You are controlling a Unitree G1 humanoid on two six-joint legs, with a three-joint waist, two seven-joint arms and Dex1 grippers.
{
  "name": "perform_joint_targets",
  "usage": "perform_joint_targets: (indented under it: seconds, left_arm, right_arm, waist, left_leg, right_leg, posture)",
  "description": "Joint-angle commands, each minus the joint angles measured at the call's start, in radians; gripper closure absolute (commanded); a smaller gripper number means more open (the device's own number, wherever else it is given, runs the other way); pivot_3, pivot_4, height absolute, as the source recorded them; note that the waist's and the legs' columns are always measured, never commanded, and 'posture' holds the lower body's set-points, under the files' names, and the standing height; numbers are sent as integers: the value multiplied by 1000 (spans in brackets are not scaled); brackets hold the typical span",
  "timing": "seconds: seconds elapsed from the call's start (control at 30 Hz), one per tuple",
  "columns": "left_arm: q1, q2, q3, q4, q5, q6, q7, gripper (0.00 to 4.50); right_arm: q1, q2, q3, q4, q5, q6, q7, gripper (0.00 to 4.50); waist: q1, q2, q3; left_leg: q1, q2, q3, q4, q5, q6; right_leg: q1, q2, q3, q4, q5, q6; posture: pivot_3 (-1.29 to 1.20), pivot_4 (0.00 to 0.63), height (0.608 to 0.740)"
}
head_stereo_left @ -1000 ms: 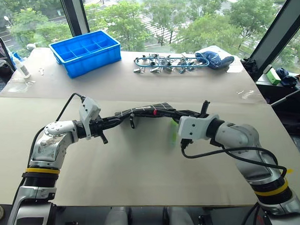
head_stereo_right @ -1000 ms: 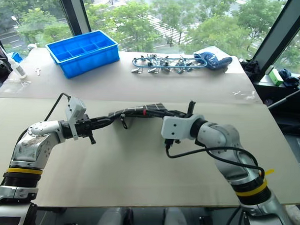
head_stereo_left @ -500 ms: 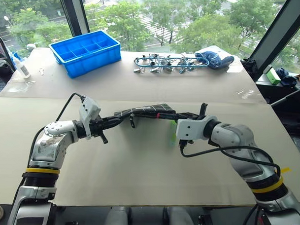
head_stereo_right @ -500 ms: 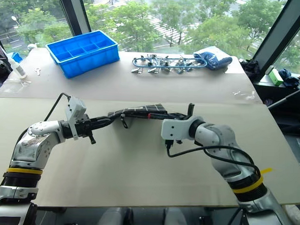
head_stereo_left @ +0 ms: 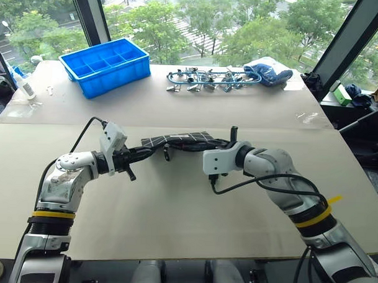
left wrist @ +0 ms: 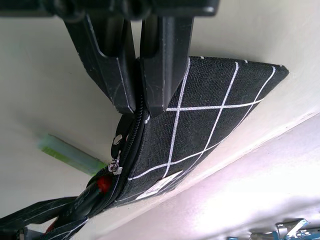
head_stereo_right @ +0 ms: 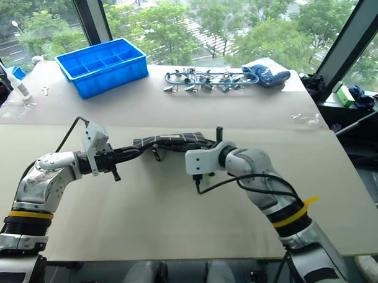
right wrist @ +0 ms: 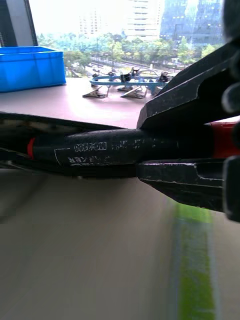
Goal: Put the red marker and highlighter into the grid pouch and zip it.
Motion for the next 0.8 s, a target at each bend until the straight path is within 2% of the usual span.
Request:
perform_joint_targets:
  seconds: [0.03,0.17,0.43,0.5,0.53,0.7,0.8]
  left_arm:
    - [-19,3,7,-25,-15,-4,-4,4500]
    - [-19,2,6,-25,-16,-5,-4,4500]
    - [-14,0,10,-33,-20,-2,3,4500]
    - [-11,2,11,-35,-20,-1,3,4500]
    - [-10,3,12,-36,-21,0,4,4500]
    - [-5,5,11,-42,-22,2,3,4500]
    - [-7,4,10,-41,-22,2,3,4500]
  right_arm:
    - [-57,45,19,48,-22,-52,-44,3992]
    - [-112,96,53,166,-41,-121,-98,3992]
    - [-110,165,35,270,44,-191,-106,3992]
    - [-100,170,-8,266,115,-144,-59,2998]
    - [-96,169,-25,259,150,-120,-30,2790]
    - [-136,152,-104,266,199,-56,-35,1107]
    - [-146,114,-163,230,271,-54,9,1107]
  waist:
    - [0,0,0]
    - [1,0,0]
    - [-1,0,0]
    - [0,0,0]
    - [0,0,0]
    - [0,0,0]
    - [1,0,0]
  left_leg:
    - [0,0,0,0,1,-1]
    - [0,0,0,0,1,-2]
    - [0,0,0,0,2,-4]
    - [0,0,0,0,2,-4]
    - [0,0,0,0,2,-4]
    - [0,0,0,0,1,-2]
    - [0,0,0,0,1,-2]
  right_leg:
    - [0,0,0,0,0,0]
    - [0,0,0,0,0,0]
    - [0,0,0,1,0,0]
    - [0,0,0,1,0,0]
    - [0,0,0,1,0,0]
    - [0,0,0,2,0,0]
    - [0,0,0,2,0,0]
  posture:
    - [0,150,740]
    - [0,150,740]
    - [0,150,740]
    - [0,150,740]
    - [0,150,740]
    - [0,150,740]
    - [0,150,740]
